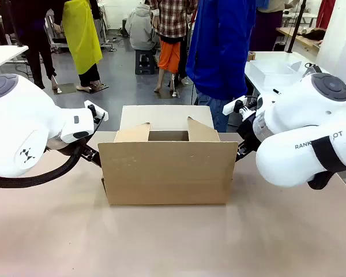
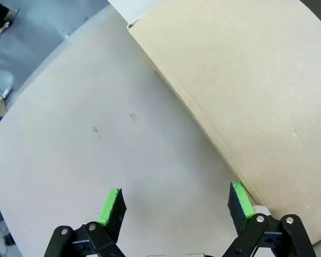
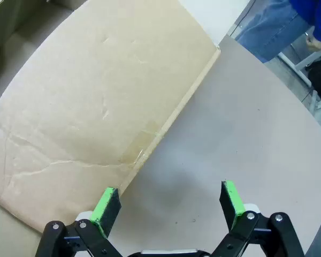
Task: Pack the gift set into the box.
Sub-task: Place both hands on the side flaps of the Package Box and spread them outward.
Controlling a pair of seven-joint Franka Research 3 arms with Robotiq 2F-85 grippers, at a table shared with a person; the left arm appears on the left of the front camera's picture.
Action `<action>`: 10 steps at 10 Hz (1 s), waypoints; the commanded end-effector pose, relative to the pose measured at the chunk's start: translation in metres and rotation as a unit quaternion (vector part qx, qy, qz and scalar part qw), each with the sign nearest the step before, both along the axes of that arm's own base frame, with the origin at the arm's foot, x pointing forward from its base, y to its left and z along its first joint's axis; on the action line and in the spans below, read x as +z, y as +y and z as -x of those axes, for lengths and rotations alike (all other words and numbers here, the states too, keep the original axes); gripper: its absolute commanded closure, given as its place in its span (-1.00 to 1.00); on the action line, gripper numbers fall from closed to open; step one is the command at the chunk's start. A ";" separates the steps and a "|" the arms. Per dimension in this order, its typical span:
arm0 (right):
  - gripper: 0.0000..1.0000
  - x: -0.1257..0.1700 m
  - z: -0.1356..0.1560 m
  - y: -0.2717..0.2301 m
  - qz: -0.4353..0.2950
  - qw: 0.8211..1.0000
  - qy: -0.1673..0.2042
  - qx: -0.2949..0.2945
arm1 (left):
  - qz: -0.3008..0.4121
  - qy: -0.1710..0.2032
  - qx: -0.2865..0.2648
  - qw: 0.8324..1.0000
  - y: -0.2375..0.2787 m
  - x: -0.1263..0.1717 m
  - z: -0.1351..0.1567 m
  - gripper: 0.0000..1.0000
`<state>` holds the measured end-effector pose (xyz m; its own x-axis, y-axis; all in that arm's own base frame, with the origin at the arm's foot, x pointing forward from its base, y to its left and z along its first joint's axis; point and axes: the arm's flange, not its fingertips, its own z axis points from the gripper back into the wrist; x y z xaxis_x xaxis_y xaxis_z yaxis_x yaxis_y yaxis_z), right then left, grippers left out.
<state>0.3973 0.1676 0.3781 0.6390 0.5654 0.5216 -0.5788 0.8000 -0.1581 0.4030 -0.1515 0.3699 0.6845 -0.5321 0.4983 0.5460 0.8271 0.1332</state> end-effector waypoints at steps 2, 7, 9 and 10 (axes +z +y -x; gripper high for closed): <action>-1.00 0.000 0.000 0.000 0.000 1.000 0.000 0.000 | 0.000 0.000 0.000 1.000 0.000 0.000 0.000 -1.00; -1.00 0.000 0.000 0.000 0.000 1.000 0.000 0.000 | 0.000 0.000 0.000 1.000 0.000 0.000 0.000 -1.00; -1.00 0.000 0.000 0.000 0.000 1.000 0.000 0.000 | 0.000 0.000 0.000 1.000 0.000 0.000 0.000 -1.00; -1.00 0.000 0.000 0.000 0.000 1.000 0.000 0.000 | 0.000 0.000 0.000 1.000 0.000 0.000 0.000 -1.00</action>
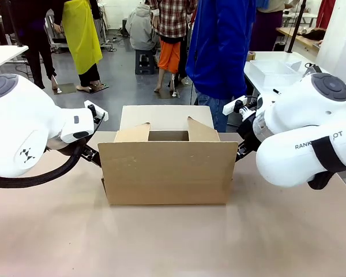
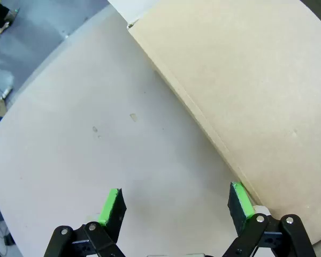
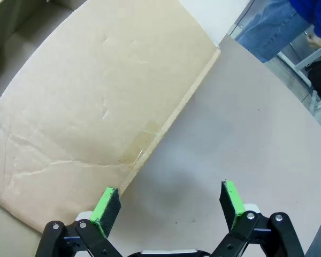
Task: Pack the gift set into the box.
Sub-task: Place both hands on the side flaps of the Package Box and spread them outward.
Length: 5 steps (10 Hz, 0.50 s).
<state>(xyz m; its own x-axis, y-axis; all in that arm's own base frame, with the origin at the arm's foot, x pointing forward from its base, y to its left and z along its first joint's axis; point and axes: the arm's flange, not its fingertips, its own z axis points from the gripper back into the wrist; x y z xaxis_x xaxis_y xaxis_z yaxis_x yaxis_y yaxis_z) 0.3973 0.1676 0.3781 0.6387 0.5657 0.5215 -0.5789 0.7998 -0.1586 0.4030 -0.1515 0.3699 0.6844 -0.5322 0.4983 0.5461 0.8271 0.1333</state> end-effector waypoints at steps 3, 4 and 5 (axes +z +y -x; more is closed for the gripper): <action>-1.00 0.000 0.000 0.000 0.000 1.000 0.000 0.000 | 0.000 0.000 0.000 1.000 0.000 0.000 0.000 -1.00; -1.00 0.013 0.001 -0.010 -0.005 1.000 0.002 -0.009 | 0.009 0.000 0.001 1.000 0.008 0.016 0.004 -1.00; -1.00 0.035 0.003 -0.029 -0.024 0.999 -0.003 -0.021 | 0.043 -0.010 0.001 0.999 0.022 0.042 0.012 -1.00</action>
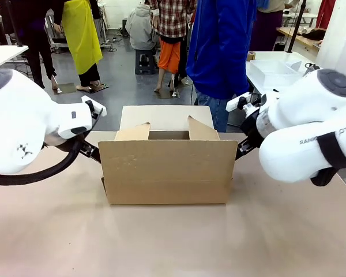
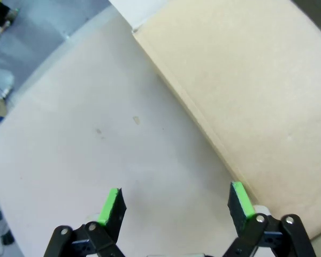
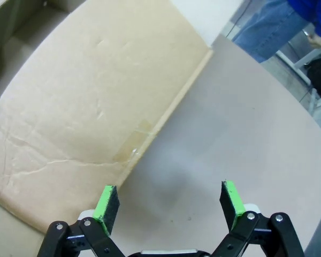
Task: Pack the gift set into the box.
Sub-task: Place both hands on the side flaps of the Package Box and spread them outward.
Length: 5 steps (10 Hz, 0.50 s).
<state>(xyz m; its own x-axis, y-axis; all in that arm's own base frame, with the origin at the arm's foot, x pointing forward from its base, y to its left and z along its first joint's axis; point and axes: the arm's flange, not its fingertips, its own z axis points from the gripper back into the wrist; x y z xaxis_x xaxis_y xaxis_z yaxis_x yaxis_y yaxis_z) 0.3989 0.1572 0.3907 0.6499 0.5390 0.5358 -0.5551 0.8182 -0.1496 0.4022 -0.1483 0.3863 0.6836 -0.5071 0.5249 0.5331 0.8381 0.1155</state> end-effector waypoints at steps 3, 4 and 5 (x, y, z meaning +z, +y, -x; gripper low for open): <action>-1.00 0.073 0.017 -0.091 -0.125 0.991 0.042 -0.035 | 0.084 -0.011 0.027 0.996 0.078 0.089 0.030 -1.00; -1.00 0.080 0.021 -0.125 -0.170 0.980 0.077 -0.064 | 0.109 0.003 0.031 0.994 0.107 0.095 0.034 -1.00; -1.00 0.090 0.029 -0.171 -0.249 0.956 0.099 -0.122 | 0.190 0.036 0.017 0.981 0.148 0.099 0.040 -1.00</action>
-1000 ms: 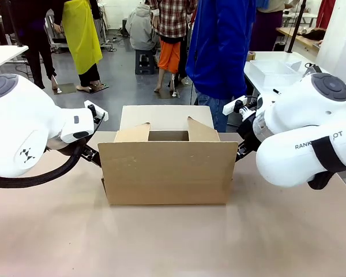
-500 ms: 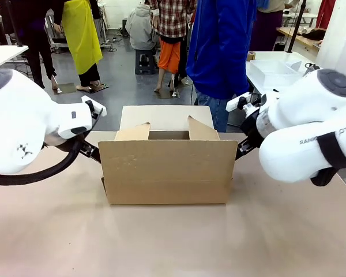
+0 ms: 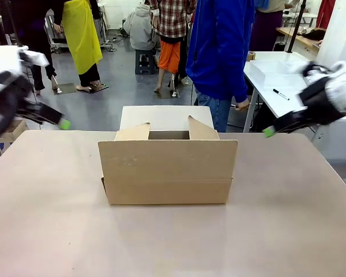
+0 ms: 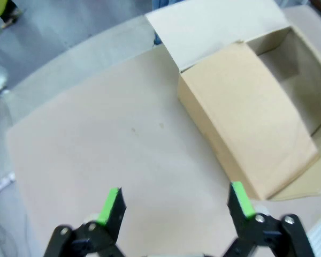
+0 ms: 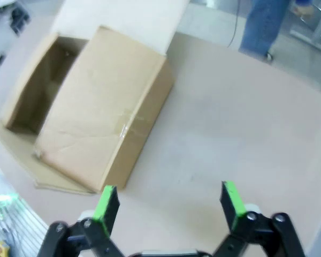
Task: Pack the gift set into the box.
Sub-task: Place both hands on the side flaps of the Package Box and spread them outward.
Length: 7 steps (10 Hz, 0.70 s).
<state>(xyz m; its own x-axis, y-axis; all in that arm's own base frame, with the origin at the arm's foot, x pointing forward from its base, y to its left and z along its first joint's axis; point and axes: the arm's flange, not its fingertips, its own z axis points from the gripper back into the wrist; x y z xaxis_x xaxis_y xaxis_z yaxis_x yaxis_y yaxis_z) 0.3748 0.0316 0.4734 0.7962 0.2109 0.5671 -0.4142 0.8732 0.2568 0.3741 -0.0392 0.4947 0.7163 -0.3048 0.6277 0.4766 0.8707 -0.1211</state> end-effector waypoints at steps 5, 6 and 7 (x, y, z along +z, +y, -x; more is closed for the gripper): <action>-1.00 -0.008 0.060 -0.207 -0.348 0.929 0.048 -0.115 | 0.387 0.028 0.043 0.921 0.213 -0.033 0.072 -1.00; -1.00 -0.019 0.068 -0.227 -0.383 0.914 0.044 -0.129 | 0.445 0.005 0.058 0.894 0.240 -0.047 0.084 -1.00; -1.00 -0.030 0.072 -0.241 -0.405 0.902 0.045 -0.143 | 0.483 -0.012 0.084 0.872 0.252 -0.065 0.094 -1.00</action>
<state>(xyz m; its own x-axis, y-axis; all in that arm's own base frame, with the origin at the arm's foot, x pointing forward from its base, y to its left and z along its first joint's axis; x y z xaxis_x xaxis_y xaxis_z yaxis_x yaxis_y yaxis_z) 0.2916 -0.2036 0.4546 0.8049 -0.4573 0.3783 -0.1261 0.4911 0.8620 0.2746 0.2164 0.4479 0.7167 0.4266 0.5517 0.3383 0.4790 -0.8100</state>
